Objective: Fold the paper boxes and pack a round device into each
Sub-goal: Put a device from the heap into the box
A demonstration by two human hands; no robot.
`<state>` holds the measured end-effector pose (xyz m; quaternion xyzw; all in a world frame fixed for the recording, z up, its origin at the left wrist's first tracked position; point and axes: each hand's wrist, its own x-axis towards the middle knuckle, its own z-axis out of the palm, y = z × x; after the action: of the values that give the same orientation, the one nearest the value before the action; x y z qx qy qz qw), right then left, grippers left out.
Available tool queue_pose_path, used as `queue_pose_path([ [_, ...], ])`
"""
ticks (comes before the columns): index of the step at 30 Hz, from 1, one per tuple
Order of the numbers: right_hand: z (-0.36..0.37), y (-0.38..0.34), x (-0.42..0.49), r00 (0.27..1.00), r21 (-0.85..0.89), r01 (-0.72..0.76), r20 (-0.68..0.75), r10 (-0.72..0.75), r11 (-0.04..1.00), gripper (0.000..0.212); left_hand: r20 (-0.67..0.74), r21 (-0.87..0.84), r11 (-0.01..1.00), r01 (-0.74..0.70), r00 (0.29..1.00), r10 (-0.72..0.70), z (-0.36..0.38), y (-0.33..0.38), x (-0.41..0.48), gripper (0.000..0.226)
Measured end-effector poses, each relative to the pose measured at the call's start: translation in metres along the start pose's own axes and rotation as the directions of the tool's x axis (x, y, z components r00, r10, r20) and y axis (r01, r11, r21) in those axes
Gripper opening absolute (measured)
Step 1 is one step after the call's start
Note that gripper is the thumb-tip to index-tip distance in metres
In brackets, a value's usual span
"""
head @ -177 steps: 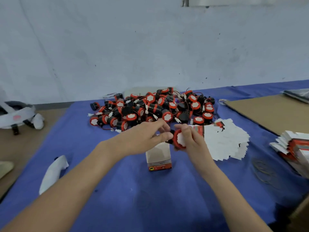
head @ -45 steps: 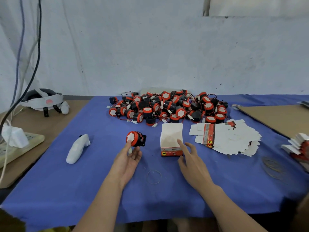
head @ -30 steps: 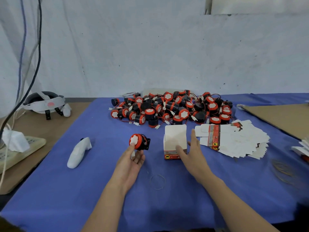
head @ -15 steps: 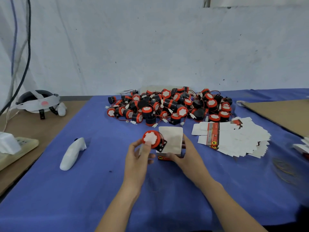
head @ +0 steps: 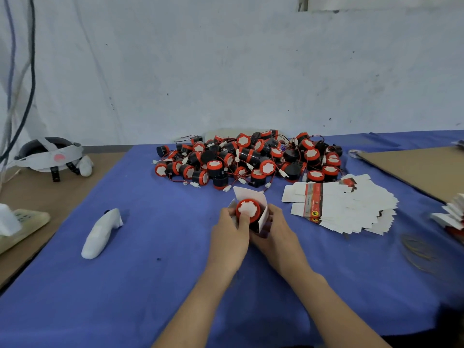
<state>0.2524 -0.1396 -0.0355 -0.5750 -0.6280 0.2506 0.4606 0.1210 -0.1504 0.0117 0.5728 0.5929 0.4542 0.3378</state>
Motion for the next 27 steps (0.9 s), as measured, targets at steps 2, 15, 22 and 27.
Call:
queue_pose_path([
  [2, -0.001, -0.001, 0.0, 1.0, 0.016, -0.01, 0.015, 0.01, 1.0, 0.062, 0.034, 0.173, 0.984, -0.046, 0.999, 0.041, -0.002, 0.002, 0.006, 0.039],
  [15, 0.0, -0.01, -0.003, 0.999, 0.001, -0.016, 0.048, 0.016, 1.0, 0.06, 0.139, 0.696, 0.703, -0.143, 0.988, 0.064, -0.005, 0.008, 0.032, 0.03],
  [22, 0.0, -0.006, -0.003, 0.996, 0.006, 0.065, 0.064, -0.065, 0.998, 0.05, 0.258, 0.805, 0.518, -0.288, 0.957, 0.133, -0.001, 0.003, 0.032, 0.026],
  [27, -0.005, -0.007, -0.002, 1.0, 0.2, 0.03, -0.007, -0.029, 0.979, 0.048, 0.326, 0.712, 0.56, -0.422, 0.906, 0.269, -0.007, 0.0, 0.031, 0.025],
])
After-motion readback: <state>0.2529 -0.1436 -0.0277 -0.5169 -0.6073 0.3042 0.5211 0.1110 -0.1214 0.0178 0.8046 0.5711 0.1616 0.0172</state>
